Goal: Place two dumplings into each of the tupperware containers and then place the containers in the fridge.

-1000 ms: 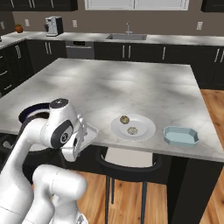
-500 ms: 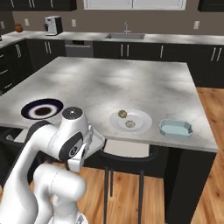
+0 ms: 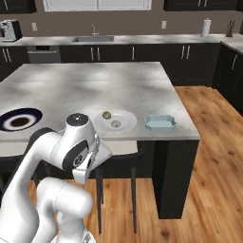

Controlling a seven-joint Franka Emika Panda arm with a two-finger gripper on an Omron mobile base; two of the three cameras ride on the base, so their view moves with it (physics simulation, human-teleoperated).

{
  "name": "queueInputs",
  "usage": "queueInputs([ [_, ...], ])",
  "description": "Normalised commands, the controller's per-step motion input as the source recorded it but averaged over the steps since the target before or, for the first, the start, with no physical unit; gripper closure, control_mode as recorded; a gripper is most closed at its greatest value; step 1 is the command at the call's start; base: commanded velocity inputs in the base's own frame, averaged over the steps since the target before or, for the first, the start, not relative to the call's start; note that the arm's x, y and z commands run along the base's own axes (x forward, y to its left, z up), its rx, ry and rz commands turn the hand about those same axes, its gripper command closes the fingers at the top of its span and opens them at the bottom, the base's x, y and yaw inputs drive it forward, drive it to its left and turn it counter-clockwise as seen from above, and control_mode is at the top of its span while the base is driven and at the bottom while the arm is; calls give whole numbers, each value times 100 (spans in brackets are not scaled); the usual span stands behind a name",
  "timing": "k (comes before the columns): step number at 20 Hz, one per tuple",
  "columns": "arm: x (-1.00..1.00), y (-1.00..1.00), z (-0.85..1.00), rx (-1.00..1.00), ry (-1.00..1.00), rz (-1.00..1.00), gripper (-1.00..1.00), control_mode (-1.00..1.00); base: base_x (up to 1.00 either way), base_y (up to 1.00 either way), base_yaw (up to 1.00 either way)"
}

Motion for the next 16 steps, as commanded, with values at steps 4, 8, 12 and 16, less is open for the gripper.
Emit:
queueInputs([
  [4, 0, 0, 0, 0, 0, 0, 100, 100, -38, -19, -49],
  [8, 0, 0, 0, 0, 0, 0, 100, 100, -32, -23, -55],
  [12, 0, 0, 0, 0, 0, 0, 100, 100, -19, -28, -54],
  [16, 0, 0, 0, 0, 0, 0, 100, 100, -13, -40, -49],
])
